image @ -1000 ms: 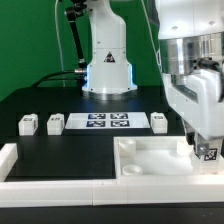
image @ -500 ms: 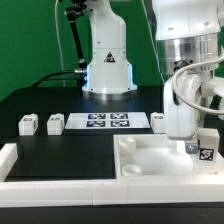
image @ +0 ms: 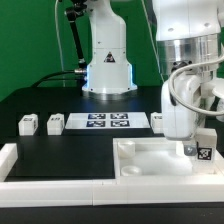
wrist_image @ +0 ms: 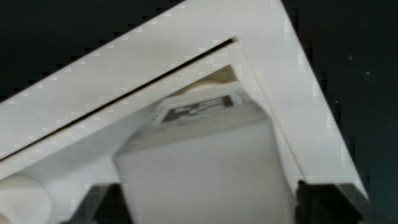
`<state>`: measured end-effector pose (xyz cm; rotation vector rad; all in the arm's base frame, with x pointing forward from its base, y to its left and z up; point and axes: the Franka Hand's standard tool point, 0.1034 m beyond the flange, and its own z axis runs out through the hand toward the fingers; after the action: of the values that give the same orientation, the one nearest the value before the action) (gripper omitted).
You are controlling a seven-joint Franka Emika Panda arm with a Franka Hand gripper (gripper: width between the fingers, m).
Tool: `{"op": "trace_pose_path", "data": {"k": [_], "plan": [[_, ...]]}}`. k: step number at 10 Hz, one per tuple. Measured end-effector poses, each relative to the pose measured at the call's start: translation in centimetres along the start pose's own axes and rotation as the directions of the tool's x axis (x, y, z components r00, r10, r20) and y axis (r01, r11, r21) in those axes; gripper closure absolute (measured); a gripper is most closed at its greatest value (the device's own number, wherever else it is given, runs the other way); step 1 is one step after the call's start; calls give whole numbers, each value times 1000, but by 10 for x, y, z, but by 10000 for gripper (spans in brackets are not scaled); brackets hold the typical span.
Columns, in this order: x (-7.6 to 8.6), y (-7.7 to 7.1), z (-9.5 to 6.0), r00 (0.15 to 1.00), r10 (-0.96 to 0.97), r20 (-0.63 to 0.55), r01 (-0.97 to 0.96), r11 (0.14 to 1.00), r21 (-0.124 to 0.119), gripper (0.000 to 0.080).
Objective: Assemble square table
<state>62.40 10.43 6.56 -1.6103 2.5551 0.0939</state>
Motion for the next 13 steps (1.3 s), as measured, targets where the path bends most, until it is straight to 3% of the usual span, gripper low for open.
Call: {"op": "trace_pose_path", "data": {"k": [1,3,6,7,13], "plan": [[0,0,0,1000,0,0,0,1000,0,209],[-3,1,-6,999,-39,6,39,999,2,162],[-18,14,-42,996,-72,43,72,997,8,150],[-19,13,-46,996,-73,45,74,997,-1,150],[-17,14,-43,995,-91,41,91,996,-1,150]]}}
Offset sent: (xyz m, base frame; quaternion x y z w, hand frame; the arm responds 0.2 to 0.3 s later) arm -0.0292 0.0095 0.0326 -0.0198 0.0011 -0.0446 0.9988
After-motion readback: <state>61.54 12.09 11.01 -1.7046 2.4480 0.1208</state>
